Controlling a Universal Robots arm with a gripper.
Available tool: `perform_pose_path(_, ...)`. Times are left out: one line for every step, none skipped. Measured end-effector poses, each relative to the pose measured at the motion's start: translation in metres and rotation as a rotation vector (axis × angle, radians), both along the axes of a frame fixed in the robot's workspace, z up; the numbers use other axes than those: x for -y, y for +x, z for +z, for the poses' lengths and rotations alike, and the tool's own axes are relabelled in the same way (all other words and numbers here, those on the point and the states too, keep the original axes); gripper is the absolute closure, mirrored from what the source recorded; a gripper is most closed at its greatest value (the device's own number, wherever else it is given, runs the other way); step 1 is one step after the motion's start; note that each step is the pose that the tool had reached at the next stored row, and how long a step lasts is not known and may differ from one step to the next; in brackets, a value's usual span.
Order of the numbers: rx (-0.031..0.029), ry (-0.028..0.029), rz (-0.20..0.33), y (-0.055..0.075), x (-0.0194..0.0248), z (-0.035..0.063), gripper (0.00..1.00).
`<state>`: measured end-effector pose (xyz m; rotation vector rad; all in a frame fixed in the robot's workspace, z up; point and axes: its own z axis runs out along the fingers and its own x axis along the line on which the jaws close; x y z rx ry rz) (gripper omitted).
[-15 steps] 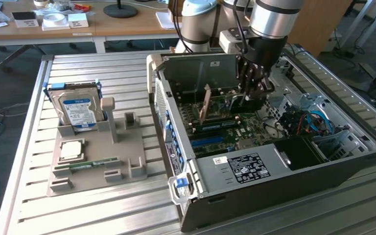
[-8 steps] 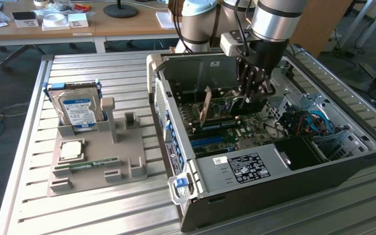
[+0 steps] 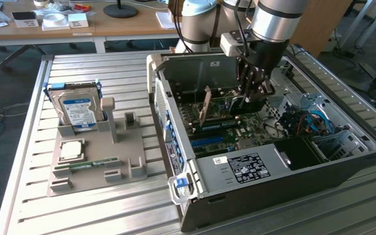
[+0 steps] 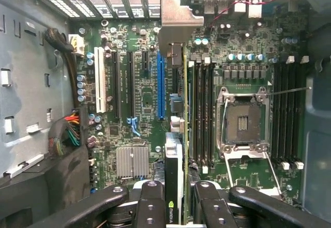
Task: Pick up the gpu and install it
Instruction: 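Insert the gpu into the slot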
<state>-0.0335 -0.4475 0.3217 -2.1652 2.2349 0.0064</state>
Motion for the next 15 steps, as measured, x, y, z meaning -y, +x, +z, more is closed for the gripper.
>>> perform_pose_path(-0.0001, 0.0005, 0.0, 0.0, 0.0, 0.0, 0.73)
perform_pose_path(-0.0001, 0.0067, 0.0, 0.0, 0.0001, 0.0, 0.73)
perform_pose_path(0.0, 0.0121, 0.0, 0.0, 0.0002, 0.0, 0.73)
perform_pose_path(-0.0001, 0.0122, 0.0, -0.0001, 0.0002, 0.0, 0.73)
perform_pose_path(0.0, 0.0121, 0.0, 0.0, 0.0002, 0.0, 0.73)
perform_pose_path(-0.0001, 0.0122, 0.0, 0.0, 0.0002, 0.0, 0.73)
perform_pose_path(-0.0001, 0.0122, 0.0, 0.0, 0.0002, 0.0, 0.73)
perform_pose_path(-0.0001, 0.0122, 0.0, 0.0, 0.0002, 0.0, 0.73)
perform_pose_path(-0.0001, 0.0122, 0.0, -0.0001, 0.0002, 0.0, 0.73)
perform_pose_path(-0.0001, 0.0122, 0.0, 0.0, 0.0002, 0.0, 0.73)
perform_pose_path(-0.0001, 0.0121, 0.0, -0.0001, 0.0005, 0.0001, 0.73)
perform_pose_path(-0.0001, 0.0122, 0.0, -0.0002, 0.001, 0.0001, 0.73)
perform_pose_path(-0.0001, 0.0123, 0.0, -0.0004, 0.0016, 0.0001, 0.73)
perform_pose_path(-0.0001, 0.0123, 0.0, -0.0006, 0.0021, 0.0001, 0.73)
perform_pose_path(-0.0001, 0.0124, 0.0, -0.0006, 0.0021, 0.0, 0.73)
